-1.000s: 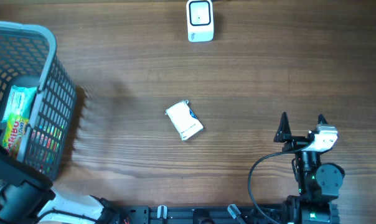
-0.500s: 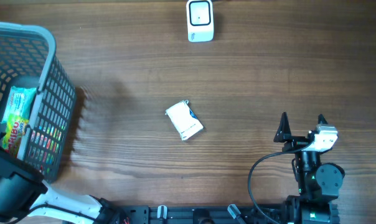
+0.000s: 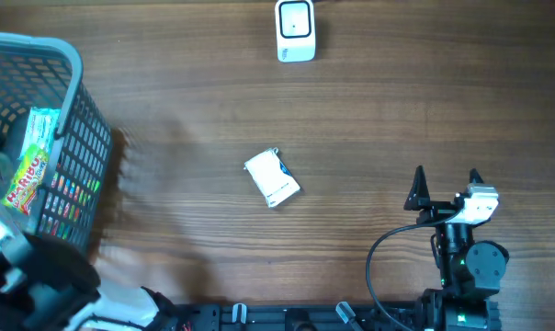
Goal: Scan the item barcode
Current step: 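Reach the left gripper into the basket and grasp the green-lidded jar, then carry the green jar past the scanner and set it beside the white pack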
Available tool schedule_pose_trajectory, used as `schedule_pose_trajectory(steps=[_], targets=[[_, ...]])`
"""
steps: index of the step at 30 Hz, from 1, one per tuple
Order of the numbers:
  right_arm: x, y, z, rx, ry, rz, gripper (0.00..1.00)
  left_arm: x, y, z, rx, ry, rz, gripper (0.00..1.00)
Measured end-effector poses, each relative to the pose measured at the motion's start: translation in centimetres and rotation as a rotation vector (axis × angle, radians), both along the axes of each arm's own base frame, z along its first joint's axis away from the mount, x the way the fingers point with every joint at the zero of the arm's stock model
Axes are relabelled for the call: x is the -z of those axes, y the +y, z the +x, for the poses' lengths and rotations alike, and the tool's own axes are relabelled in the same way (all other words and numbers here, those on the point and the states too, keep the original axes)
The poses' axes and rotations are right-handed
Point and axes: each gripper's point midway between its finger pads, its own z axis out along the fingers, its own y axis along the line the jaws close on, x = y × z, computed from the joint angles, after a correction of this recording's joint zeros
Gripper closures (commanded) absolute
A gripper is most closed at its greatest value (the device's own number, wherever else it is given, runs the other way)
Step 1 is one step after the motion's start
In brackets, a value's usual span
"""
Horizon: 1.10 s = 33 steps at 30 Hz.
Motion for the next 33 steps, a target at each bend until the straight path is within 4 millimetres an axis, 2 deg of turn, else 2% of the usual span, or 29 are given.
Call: schedule_pose_trajectory(steps=[2, 5, 6, 7, 9, 10, 11, 12, 13, 15, 16, 18, 19, 20, 21, 24, 26, 30, 33], targets=[[0.0, 0.0, 0.0, 0.000, 0.000, 0.000, 0.00, -3.0, -1.2, 0.1, 0.041, -0.058, 0.041, 0.43], [0.0, 0.0, 0.0, 0.000, 0.000, 0.000, 0.00, -10.2, -5.6, 0.1, 0.169, -0.259, 0.116, 0.43], [0.0, 0.0, 0.0, 0.000, 0.000, 0.000, 0.00, -11.2, -6.5, 0.1, 0.193, -0.293, 0.121, 0.43], [0.0, 0.0, 0.0, 0.000, 0.000, 0.000, 0.00, -12.6, -8.3, 0.2, 0.246, -0.350, 0.119, 0.43], [0.0, 0.0, 0.0, 0.000, 0.000, 0.000, 0.00, -15.5, -13.2, 0.8, 0.391, -0.473, 0.104, 0.43], [0.0, 0.0, 0.0, 0.000, 0.000, 0.000, 0.00, -16.2, -15.0, 1.0, 0.448, -0.505, 0.097, 0.43], [0.0, 0.0, 0.0, 0.000, 0.000, 0.000, 0.00, -17.0, -17.6, 1.4, 0.536, -0.544, 0.078, 0.43], [0.0, 0.0, 0.0, 0.000, 0.000, 0.000, 0.00, -17.3, -19.2, 1.7, 0.587, -0.559, 0.068, 0.42], [0.0, 0.0, 0.0, 0.000, 0.000, 0.000, 0.00, -17.6, -21.9, 2.2, 0.679, -0.577, 0.036, 0.43], [0.0, 0.0, 0.0, 0.000, 0.000, 0.000, 0.01, -17.4, -24.8, 2.9, 0.777, -0.576, 0.002, 0.43], [0.0, 0.0, 0.0, 0.000, 0.000, 0.000, 0.00, -17.0, -27.1, 3.5, 0.852, -0.569, -0.031, 0.43], [0.0, 0.0, 0.0, 0.000, 0.000, 0.000, 0.00, -16.1, -30.4, 4.4, 0.955, -0.540, -0.077, 0.42], [0.0, 0.0, 0.0, 0.000, 0.000, 0.000, 0.00, -15.2, -32.4, 4.9, 1.015, -0.508, -0.112, 0.42], [0.0, 0.0, 0.0, 0.000, 0.000, 0.000, 0.00, -14.3, -33.2, 4.9, 1.035, -0.473, -0.129, 0.42], [0.0, 0.0, 0.0, 0.000, 0.000, 0.000, 0.00, -12.8, -34.8, 5.4, 1.079, -0.415, -0.156, 0.42], [0.0, 0.0, 0.0, 0.000, 0.000, 0.000, 0.00, -7.9, -37.4, 5.0, 1.141, -0.179, -0.207, 0.42], [0.0, 0.0, 0.0, 0.000, 0.000, 0.000, 0.00, -5.3, -38.2, 5.2, 1.155, -0.061, -0.217, 0.42], [0.0, 0.0, 0.0, 0.000, 0.000, 0.000, 0.00, -0.5, -39.8, 6.9, 1.171, 0.105, -0.222, 0.42], [0.0, 0.0, 0.0, 0.000, 0.000, 0.000, 0.00, 0.7, -41.9, 9.2, 1.209, 0.063, -0.203, 0.42]])
